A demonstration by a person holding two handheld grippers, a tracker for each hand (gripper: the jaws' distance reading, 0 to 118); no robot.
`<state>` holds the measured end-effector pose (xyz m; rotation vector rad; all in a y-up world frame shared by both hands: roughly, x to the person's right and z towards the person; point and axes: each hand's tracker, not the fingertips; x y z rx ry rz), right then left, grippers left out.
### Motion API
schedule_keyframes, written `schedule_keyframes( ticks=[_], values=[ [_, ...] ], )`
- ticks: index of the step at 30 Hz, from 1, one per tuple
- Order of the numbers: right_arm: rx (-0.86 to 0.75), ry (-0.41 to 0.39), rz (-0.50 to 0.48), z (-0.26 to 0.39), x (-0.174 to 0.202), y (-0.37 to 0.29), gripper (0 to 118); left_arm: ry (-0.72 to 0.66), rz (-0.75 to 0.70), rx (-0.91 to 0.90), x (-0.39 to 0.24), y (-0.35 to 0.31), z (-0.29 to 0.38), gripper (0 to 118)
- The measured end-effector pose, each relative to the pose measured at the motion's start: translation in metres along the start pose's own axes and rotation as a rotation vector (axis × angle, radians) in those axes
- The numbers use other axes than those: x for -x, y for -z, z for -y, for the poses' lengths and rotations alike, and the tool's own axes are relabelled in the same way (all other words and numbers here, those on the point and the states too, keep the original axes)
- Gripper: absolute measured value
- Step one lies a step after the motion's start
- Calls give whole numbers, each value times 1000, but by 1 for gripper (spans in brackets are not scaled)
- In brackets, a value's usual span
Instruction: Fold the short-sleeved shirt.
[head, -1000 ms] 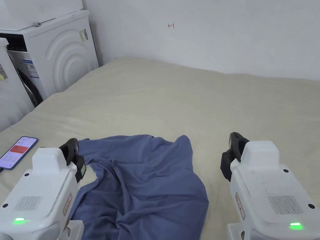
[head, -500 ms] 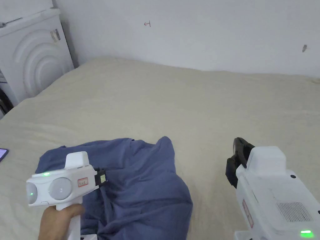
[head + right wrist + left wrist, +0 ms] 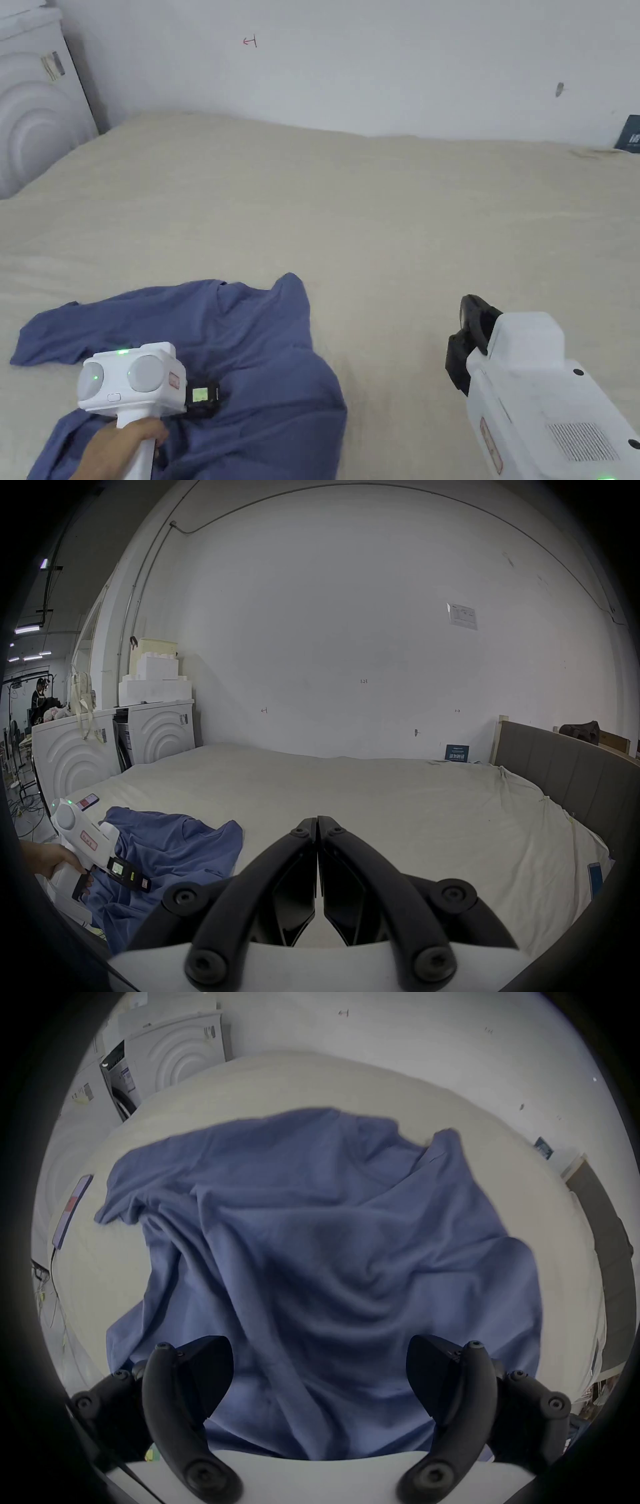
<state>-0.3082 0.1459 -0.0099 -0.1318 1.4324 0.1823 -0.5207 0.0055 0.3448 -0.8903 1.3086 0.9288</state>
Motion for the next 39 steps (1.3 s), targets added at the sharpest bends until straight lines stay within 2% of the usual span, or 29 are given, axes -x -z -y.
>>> schedule_keyframes(
  ticks=[6, 9, 12, 13, 17, 25, 31, 39],
  values=[
    [10, 1, 5, 2, -3, -1, 0, 15, -38, 20, -5, 17, -5, 98],
    [10, 10, 7, 3, -7, 1, 0, 37, -22, -2, -10, 8, -6, 72],
    [20, 23, 1, 3, -9, 3, 0, 69, 5, -25, -19, -8, 6, 12],
    [21, 24, 2, 2, -10, 3, 0, 63, 19, -31, -23, -16, 13, 1],
    [0, 28, 3, -3, -15, -3, 0, 59, 72, -86, -11, -17, 6, 0],
    [-20, 39, 36, -8, -35, -17, 0, 61, 209, -274, -27, -93, -38, 0],
    [-45, 47, 91, -13, -59, -38, 0, 221, 255, -329, -96, -123, -78, 0],
    [-73, 56, 218, -17, -107, -68, 0, 383, 439, -391, -232, -155, -98, 0]
  ],
)
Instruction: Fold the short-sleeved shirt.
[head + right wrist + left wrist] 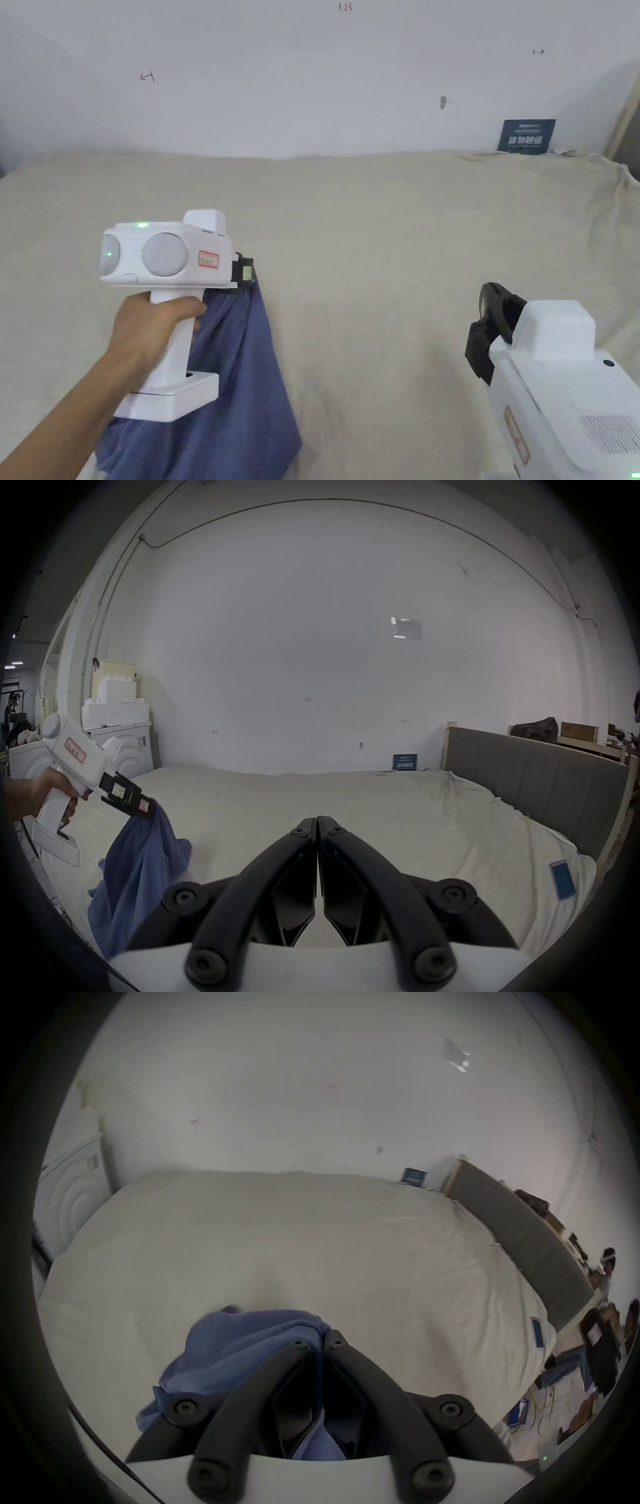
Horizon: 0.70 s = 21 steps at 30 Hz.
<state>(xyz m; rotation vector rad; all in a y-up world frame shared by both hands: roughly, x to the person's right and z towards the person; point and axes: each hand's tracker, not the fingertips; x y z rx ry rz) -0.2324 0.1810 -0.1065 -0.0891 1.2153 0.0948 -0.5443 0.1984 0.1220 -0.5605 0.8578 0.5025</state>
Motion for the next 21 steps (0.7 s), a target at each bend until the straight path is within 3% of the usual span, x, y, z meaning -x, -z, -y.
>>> schedule_keyframes(
  ticks=[14, 21],
  values=[
    [-12, 23, 181, -4, -76, -13, 0, 138, 315, -6, -177, 49, -43, 0],
    [21, 23, 212, 9, -92, -11, 0, 204, 286, 171, -207, 112, 13, 0]
  ],
)
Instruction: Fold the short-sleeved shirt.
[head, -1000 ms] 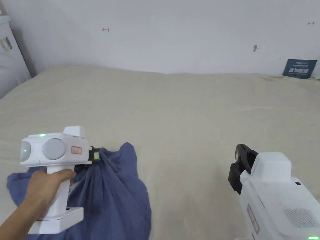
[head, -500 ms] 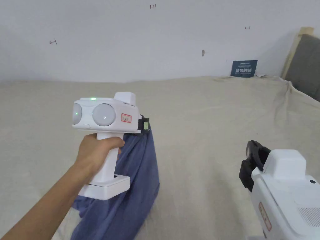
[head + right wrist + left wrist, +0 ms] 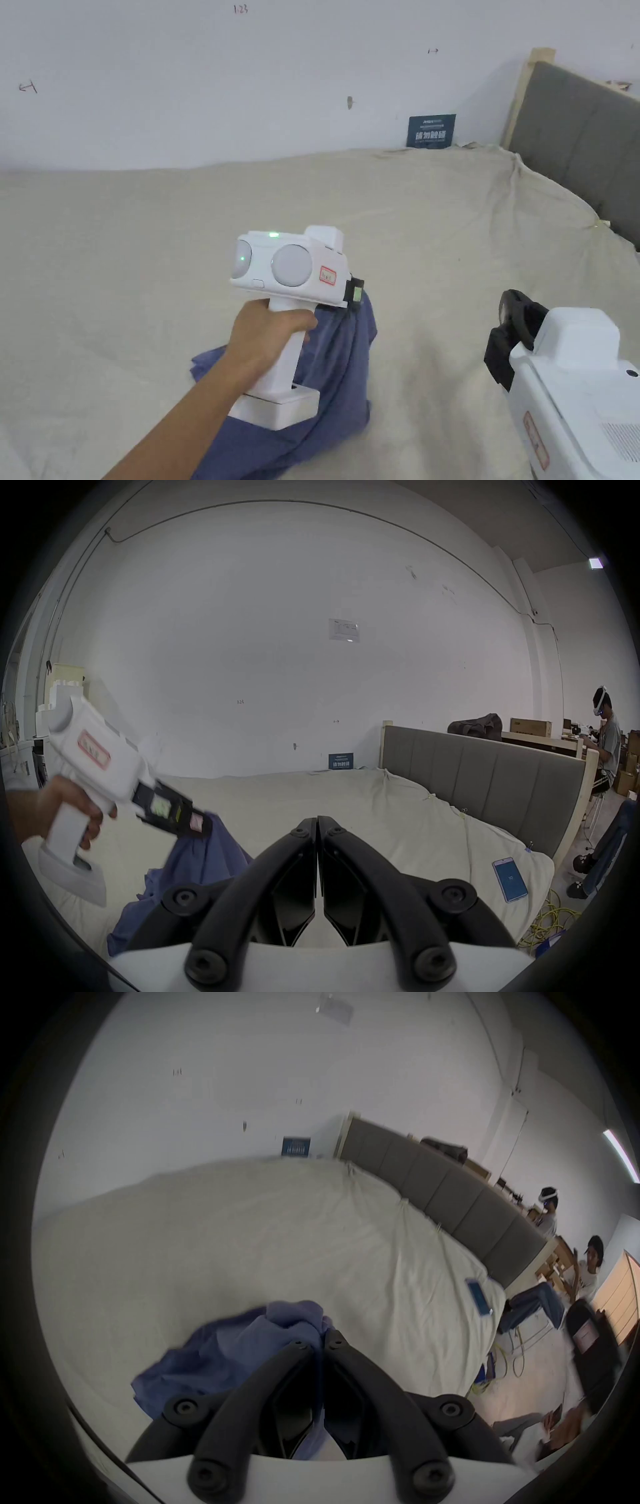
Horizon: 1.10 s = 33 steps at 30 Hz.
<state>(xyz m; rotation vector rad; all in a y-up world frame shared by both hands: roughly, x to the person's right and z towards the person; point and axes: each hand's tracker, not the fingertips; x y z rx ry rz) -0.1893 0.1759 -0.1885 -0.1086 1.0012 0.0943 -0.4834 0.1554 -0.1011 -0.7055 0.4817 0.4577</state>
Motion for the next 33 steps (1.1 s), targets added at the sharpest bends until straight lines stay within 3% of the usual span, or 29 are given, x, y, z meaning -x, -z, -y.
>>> schedule_keyframes(
  ticks=[12, 18, 21, 25, 26, 33],
  values=[
    [55, 8, 11, 21, -7, 4, 0, -47, -57, 281, 17, 71, 122, 0],
    [60, 1, 5, 22, -4, 1, 0, -49, -65, 290, 13, 71, 125, 3],
    [57, 4, 6, 21, -3, 0, 0, -52, -58, 271, 14, 65, 118, 27],
    [52, 3, 0, 17, 0, -3, 0, -68, -38, 209, 10, 40, 110, 108],
    [50, 1, -2, 16, 0, -4, 0, -69, -37, 185, 9, 34, 109, 117],
    [15, -8, -24, 2, 9, -11, 0, -29, -62, -78, -1, -44, 90, 118]
  ],
)
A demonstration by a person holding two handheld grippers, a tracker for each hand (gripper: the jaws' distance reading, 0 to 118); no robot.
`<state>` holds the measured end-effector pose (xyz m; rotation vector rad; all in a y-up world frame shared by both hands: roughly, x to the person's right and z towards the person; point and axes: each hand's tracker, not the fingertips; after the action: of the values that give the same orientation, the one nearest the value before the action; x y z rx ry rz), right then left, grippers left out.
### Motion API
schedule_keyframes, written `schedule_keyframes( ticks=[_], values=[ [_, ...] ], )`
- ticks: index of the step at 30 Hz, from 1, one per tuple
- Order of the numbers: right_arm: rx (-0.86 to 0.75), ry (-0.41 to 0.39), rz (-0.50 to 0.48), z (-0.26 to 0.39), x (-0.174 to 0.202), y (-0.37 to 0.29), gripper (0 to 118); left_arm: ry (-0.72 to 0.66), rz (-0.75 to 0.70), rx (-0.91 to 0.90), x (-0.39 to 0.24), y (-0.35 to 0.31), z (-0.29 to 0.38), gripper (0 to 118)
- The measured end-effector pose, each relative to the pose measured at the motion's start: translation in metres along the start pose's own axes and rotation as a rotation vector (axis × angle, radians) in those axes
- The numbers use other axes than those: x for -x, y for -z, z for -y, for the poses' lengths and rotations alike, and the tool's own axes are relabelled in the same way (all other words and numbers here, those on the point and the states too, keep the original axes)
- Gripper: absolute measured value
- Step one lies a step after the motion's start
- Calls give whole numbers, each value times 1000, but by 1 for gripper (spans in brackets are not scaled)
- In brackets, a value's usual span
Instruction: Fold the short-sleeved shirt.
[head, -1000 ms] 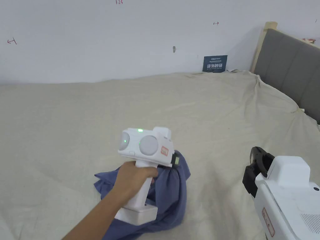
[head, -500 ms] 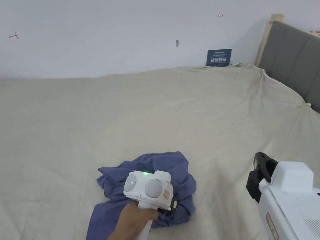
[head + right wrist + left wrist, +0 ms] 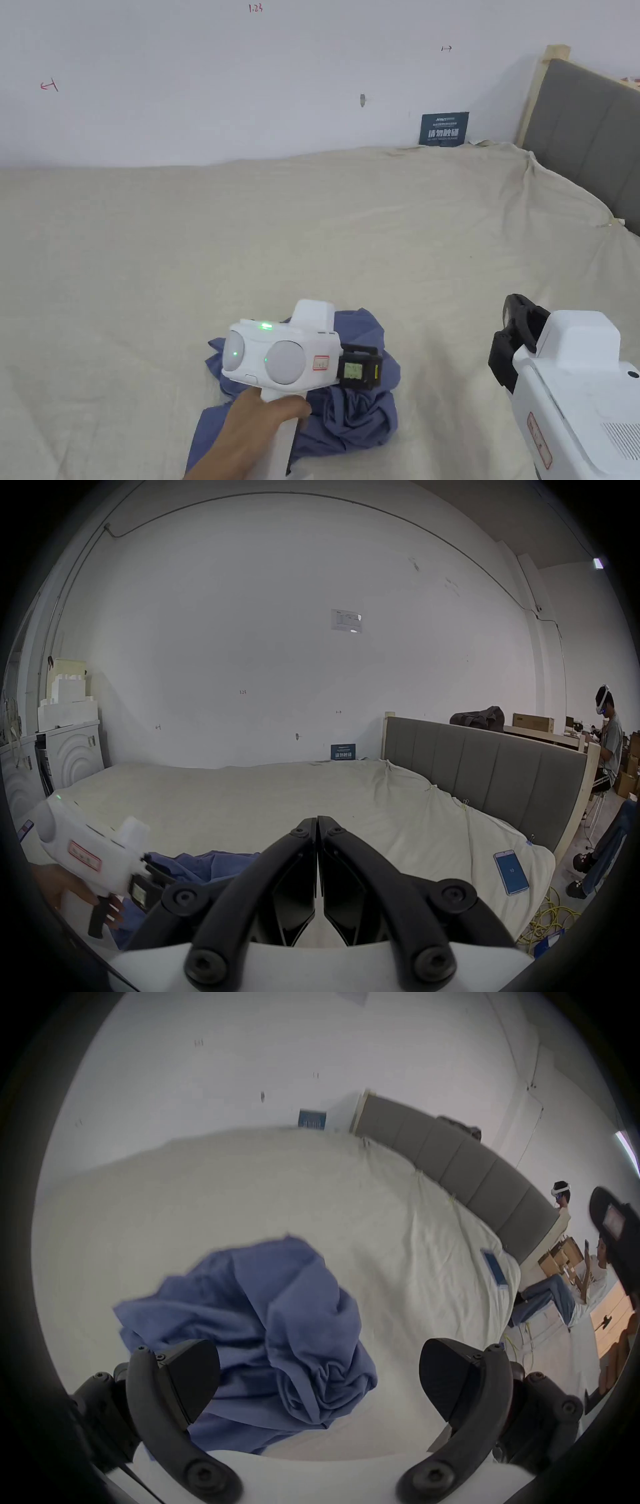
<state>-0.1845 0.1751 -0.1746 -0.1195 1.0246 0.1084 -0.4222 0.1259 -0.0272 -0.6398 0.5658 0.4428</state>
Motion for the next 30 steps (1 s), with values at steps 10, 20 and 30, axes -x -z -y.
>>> schedule_keyframes(
  ticks=[10, 20, 30],
  values=[
    [-60, -7, -37, -18, 14, -5, 0, -29, -196, -410, 48, -110, -2, 118],
    [-82, -16, -70, -22, 30, -5, 0, 10, -544, -660, 117, -167, 42, 99],
    [-81, -15, -81, -18, 42, -6, 0, 1, -618, -728, 130, -187, 82, 12]
  ],
)
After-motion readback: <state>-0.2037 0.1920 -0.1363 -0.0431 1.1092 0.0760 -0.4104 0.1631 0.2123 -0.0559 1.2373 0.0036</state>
